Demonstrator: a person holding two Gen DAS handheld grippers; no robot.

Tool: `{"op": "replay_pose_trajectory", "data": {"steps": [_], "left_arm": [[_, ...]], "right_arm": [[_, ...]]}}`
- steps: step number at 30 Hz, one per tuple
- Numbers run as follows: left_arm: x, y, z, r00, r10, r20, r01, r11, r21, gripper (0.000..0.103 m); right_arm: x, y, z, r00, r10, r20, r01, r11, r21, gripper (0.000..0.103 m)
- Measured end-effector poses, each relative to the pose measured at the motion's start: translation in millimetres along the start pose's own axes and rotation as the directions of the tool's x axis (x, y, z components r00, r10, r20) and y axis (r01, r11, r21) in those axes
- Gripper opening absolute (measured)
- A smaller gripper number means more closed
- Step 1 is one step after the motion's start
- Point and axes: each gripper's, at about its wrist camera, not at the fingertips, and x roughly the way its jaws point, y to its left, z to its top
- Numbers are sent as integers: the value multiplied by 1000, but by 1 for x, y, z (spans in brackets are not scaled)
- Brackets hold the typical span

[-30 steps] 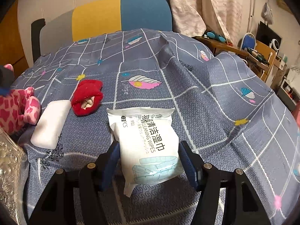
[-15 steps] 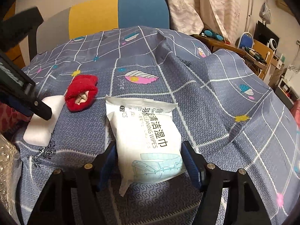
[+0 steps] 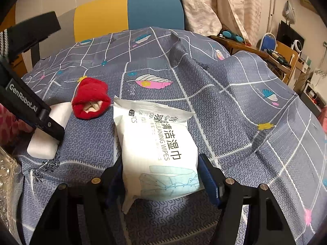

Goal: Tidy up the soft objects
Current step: 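Lift the white sponge with the left tool while the right tool lifts the wipes pack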

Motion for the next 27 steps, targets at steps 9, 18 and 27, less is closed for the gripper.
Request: {"op": "replay_pose_trajectory", "data": {"steps": [9,18,27], "left_arm": [[-38,15,-13,985,-91,145,98,994,-39,56],[-120,14,-59,897,-201,394,196,979,53,56],[-165,13,-122,785,-240,571,198,971,136,57]], "right_arm": [[-1,3,-2,1000,-21,11,21,1000,-12,69],[-2,9,-2,998,-57,21,57,997,-43,67],[-8,20,-3,994,-94,49,98,991,-93,60]]}}
